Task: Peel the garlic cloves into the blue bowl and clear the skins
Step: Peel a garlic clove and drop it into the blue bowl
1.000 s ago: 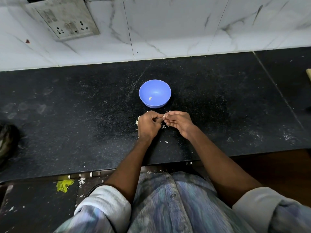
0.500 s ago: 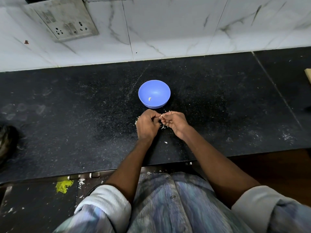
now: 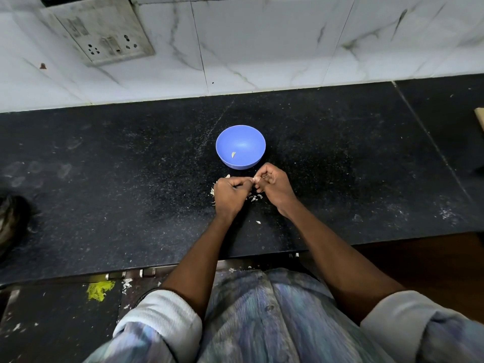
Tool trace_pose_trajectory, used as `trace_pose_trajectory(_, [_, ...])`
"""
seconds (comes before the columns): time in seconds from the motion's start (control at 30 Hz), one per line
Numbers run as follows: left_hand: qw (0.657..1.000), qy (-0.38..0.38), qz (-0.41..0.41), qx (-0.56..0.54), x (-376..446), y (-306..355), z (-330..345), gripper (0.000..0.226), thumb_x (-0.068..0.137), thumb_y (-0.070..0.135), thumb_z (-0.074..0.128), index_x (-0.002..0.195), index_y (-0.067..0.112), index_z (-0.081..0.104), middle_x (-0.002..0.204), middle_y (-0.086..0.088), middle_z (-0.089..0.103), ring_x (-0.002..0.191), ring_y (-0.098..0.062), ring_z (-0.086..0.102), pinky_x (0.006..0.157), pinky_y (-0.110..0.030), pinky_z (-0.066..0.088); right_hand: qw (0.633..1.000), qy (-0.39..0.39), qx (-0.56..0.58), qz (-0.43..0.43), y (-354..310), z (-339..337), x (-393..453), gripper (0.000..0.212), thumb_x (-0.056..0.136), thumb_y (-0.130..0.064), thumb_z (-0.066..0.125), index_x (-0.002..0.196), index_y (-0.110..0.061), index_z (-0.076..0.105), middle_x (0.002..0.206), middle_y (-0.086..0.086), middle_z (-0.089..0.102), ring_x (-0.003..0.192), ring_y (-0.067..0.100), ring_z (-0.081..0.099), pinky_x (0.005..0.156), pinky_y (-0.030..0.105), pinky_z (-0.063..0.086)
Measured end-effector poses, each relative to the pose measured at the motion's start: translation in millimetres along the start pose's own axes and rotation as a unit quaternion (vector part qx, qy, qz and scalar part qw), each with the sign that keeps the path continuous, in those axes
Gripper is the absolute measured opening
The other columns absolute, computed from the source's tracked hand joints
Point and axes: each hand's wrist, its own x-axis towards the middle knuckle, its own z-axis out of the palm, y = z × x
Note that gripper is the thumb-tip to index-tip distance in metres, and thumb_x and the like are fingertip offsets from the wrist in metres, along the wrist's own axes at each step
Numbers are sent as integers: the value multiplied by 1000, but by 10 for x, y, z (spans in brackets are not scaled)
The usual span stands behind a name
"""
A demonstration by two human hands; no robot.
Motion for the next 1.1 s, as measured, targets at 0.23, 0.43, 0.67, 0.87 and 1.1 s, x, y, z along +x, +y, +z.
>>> trace_pose_trajectory(0.23, [998, 2, 45, 31, -17, 5, -12, 11, 87, 21, 76, 85, 20, 86, 69, -1, 77, 65, -16, 72, 66, -41, 59, 1000, -15, 13, -1, 2, -13, -9, 6, 98, 5, 59, 95, 1, 62, 80, 10, 64, 69, 14, 61, 66, 27, 54])
trace_pose_trajectory(0.43, [1000, 11, 5, -19, -35, -26, 20, 14, 86, 25, 72, 82, 20, 85, 75, 4, 79, 72, -18, 77, 70, -45, 65, 998, -15, 49, 22, 33, -18, -20, 5, 97, 3, 62, 98, -1, 63, 82, 11, 65, 68, 13, 64, 64, 24, 53])
trace_pose_trajectory(0.67, [999, 41, 20, -6, -64, 29, 36, 10, 94, 9, 74, 90, 7, 83, 77, 5, 78, 66, 4, 70, 65, -15, 54, 979, -23, 181, 86, 10, -7, -23, 7, 97, 3, 62, 98, 0, 68, 86, 14, 73, 78, 18, 70, 75, 28, 59])
trace_pose_trajectory(0.87, [991, 29, 101, 79, -66, -12, 32, 10, 93, 15, 71, 92, 19, 80, 85, 12, 76, 74, -4, 70, 68, -15, 53, 964, -2, 237, 121, -8, -25, -28, 5, 95, 3, 67, 98, 2, 71, 89, 11, 77, 87, 19, 76, 81, 26, 60])
trace_pose_trajectory(1.1, [996, 22, 74, 48, -20, -58, 70, 14, 100, 16, 65, 98, 21, 77, 91, 12, 77, 81, -5, 71, 78, -25, 58, 936, 5, 307, 172, 2, -84, -30, 10, 94, -6, 71, 103, -3, 72, 90, 12, 78, 83, 20, 76, 77, 27, 61])
